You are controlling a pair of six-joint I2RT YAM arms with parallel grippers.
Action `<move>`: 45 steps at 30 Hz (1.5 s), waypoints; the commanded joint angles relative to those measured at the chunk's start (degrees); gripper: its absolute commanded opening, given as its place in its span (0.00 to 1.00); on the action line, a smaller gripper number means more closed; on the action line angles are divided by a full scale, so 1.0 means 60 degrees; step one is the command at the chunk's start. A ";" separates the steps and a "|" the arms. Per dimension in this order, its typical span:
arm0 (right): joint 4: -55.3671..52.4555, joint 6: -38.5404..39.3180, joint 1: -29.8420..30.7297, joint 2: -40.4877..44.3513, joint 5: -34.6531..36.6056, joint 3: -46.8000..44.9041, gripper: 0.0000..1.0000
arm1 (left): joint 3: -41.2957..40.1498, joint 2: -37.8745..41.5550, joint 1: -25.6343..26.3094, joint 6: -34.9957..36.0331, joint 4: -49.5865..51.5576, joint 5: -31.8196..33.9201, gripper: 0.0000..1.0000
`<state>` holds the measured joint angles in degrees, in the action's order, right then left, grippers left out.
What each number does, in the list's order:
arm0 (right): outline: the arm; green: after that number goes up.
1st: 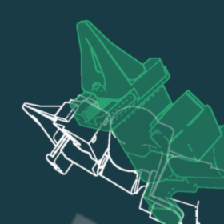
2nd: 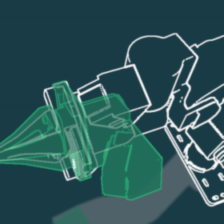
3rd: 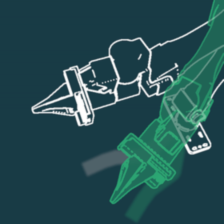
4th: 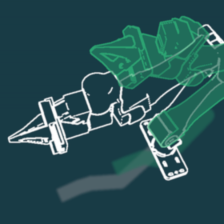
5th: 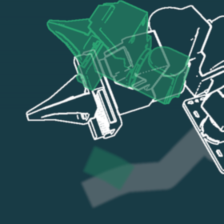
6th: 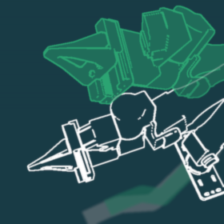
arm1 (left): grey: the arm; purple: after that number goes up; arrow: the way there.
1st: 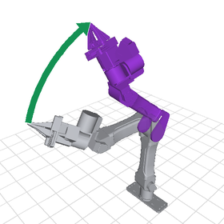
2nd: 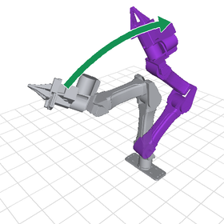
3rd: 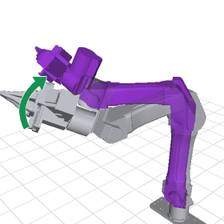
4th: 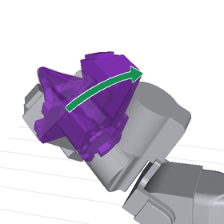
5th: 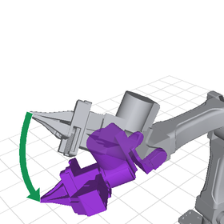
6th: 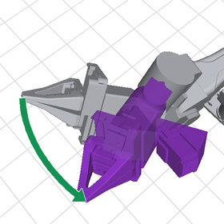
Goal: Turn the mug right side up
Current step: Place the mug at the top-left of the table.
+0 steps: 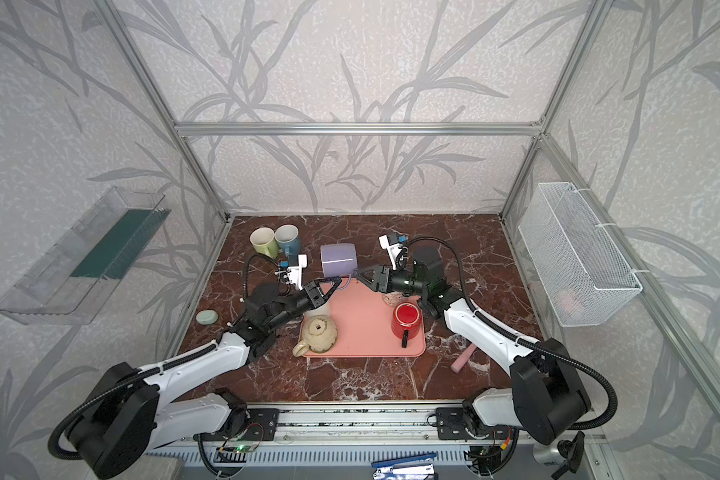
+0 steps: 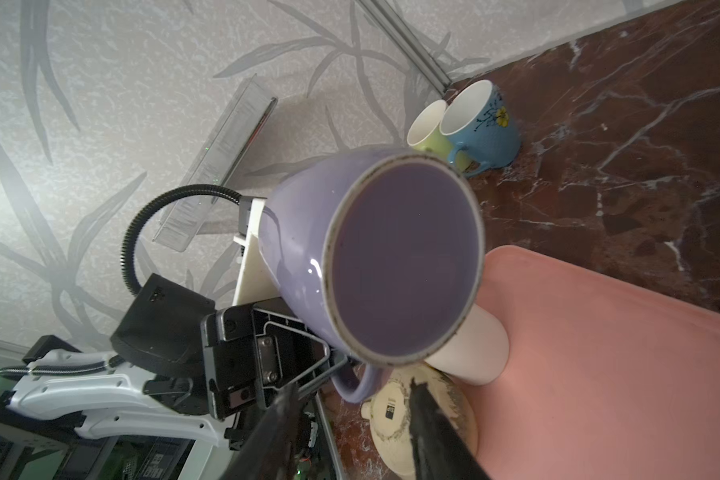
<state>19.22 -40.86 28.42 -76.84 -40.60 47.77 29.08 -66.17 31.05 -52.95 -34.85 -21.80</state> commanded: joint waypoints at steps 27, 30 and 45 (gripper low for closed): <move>-0.3881 0.3117 0.0358 0.2264 0.3747 -0.1069 0.53 | 0.7631 -0.3411 -0.0714 0.6138 1.0396 0.5060 0.00; -0.3823 0.3135 0.0397 0.2256 0.3795 -0.1102 0.53 | 0.8357 -0.4155 -0.0860 0.6382 1.0655 0.5272 0.00; -0.3856 0.3028 0.0501 0.2032 0.3707 -0.1061 0.54 | 1.1597 -0.7680 -0.1432 0.7389 1.1899 0.6700 0.00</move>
<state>-3.42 -22.87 31.00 -64.38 -18.46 41.36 94.19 -111.72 23.11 -10.20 36.38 14.06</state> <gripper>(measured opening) 0.537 0.114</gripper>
